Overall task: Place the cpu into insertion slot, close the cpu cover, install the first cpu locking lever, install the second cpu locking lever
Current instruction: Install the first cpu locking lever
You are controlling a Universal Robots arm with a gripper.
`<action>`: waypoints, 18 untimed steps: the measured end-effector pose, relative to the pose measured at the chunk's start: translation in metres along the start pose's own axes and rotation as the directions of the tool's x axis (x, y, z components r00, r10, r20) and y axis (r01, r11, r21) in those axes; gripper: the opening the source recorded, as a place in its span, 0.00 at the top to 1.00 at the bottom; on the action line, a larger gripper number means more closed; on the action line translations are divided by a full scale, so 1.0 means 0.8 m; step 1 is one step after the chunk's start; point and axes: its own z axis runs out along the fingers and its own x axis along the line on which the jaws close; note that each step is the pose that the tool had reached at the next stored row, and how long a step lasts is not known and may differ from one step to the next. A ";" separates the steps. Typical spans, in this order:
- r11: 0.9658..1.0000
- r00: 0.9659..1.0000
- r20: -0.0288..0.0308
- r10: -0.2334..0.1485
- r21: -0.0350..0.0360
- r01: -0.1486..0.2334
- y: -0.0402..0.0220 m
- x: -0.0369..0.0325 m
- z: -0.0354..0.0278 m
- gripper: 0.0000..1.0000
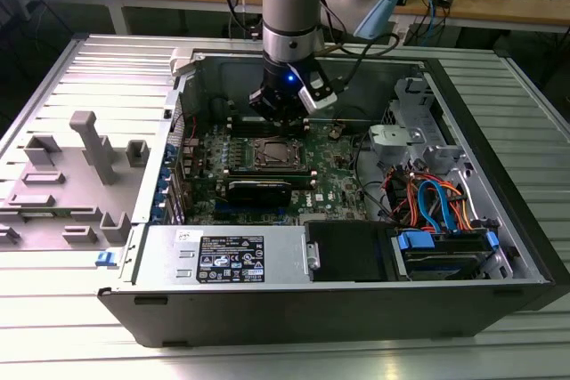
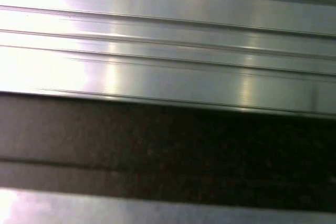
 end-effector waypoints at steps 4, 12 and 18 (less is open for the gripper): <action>1.000 1.000 0.000 0.000 0.000 0.000 0.0001 0.0013 -0.0001 0.89; 1.000 1.000 0.000 0.000 0.000 0.000 0.0000 0.0011 0.0008 0.89; 1.000 1.000 0.000 0.000 0.000 0.000 -0.0003 -0.0011 0.0028 0.89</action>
